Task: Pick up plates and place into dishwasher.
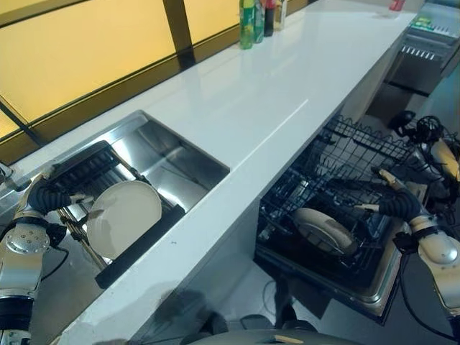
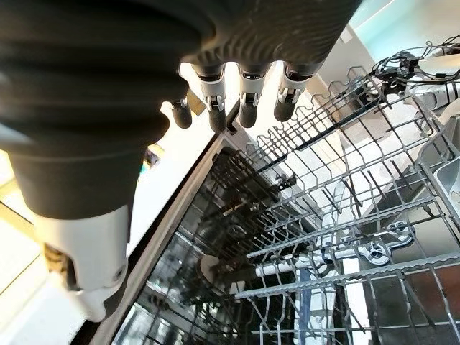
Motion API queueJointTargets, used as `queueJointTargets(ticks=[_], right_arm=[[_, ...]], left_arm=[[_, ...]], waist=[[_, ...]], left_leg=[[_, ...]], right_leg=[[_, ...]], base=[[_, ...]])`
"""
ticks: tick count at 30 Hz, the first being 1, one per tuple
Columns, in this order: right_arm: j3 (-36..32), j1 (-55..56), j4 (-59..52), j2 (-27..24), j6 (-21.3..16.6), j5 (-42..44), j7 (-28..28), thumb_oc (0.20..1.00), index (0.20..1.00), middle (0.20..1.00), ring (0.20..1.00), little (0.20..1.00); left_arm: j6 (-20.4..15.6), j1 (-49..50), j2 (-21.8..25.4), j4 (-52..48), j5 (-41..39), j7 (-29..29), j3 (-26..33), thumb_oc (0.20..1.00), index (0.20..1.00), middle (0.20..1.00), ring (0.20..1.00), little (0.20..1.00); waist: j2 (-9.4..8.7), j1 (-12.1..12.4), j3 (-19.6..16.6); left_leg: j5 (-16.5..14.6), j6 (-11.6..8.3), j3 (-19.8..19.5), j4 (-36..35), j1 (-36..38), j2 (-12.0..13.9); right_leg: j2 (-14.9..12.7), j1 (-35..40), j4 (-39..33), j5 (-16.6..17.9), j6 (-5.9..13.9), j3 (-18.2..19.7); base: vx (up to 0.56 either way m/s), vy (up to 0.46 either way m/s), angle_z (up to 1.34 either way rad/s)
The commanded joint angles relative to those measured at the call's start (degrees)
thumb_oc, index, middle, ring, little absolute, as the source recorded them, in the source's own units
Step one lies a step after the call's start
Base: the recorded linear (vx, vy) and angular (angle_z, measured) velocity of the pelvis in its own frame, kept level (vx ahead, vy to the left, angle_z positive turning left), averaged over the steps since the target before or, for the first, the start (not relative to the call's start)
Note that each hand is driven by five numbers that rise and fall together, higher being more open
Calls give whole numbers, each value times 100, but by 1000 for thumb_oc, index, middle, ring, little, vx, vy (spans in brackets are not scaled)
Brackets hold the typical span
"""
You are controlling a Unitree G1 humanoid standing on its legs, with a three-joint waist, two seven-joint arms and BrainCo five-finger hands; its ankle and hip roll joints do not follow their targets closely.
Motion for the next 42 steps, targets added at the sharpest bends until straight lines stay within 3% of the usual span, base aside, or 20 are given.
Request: queueJointTargets(ticks=[1, 6, 19, 25, 31, 37, 42], right_arm=[[-50, -423, -94, -454, -267, 260, -104, 1000, 1000, 1000, 1000, 1000], [57, -508, -4, -694, -296, 393, -164, 1000, 1000, 1000, 1000, 1000], [303, -719, 104, -993, -377, 551, -327, 1000, 1000, 1000, 1000, 1000], [400, -931, 118, -1139, -383, 595, -390, 1000, 1000, 1000, 1000, 1000], [421, -956, 61, -1161, -413, 596, -374, 1000, 1000, 1000, 1000, 1000], [426, -907, 93, -1045, -486, 463, -323, 1000, 1000, 1000, 1000, 1000], [519, -865, 76, -1069, -462, 466, -349, 1000, 1000, 1000, 1000, 1000]], left_arm=[[-123, -504, 720, 232, 121, -325, -209, 1000, 1000, 1000, 1000, 1000], [-230, -747, 878, 439, -218, -887, -655, 1000, 1000, 1000, 1000, 1000], [-436, -1441, 899, 1490, -265, -575, -1307, 1000, 1000, 1000, 1000, 1000], [-182, -1730, 1004, 1903, -44, -775, -1593, 1000, 1000, 1000, 1000, 1000], [-112, -1786, 952, 2233, -754, -1675, -1584, 1000, 1000, 1000, 1000, 1000], [-195, -1552, 665, 1715, -2508, -3040, -1421, 1000, 1000, 1000, 1000, 1000], [37, -1323, 758, 1497, -2617, -3776, -1555, 1000, 1000, 1000, 1000, 1000]], waist=[[-10, -35, -47], [31, -81, 110], [66, -263, 500], [79, -333, 735], [91, -359, 808], [153, -299, 796], [225, -252, 693]], left_leg=[[-110, 188, -183, 584, -617, 15], [-185, 185, -197, 746, -729, -25], [-184, 241, -75, 863, -964, -182], [-180, 257, -13, 933, -1098, -240], [-193, 259, 19, 943, -1100, -261], [-219, 263, 27, 961, -1040, -257], [-212, 247, 0, 924, -957, -250]], right_leg=[[-375, -327, 1137, -600, 263, -104], [-442, -418, 1252, -661, 281, -85], [-588, -762, 1452, -619, 340, 69], [-644, -926, 1512, -569, 332, 148], [-666, -928, 1495, -555, 320, 157], [-679, -853, 1507, -602, 309, 78], [-677, -751, 1480, -629, 314, -8]], base=[[40, 47, 0], [46, 75, 0], [15, 80, -1], [-33, 69, -2], [7, 30, -4], [13, -2, 1], [38, -11, 6]])
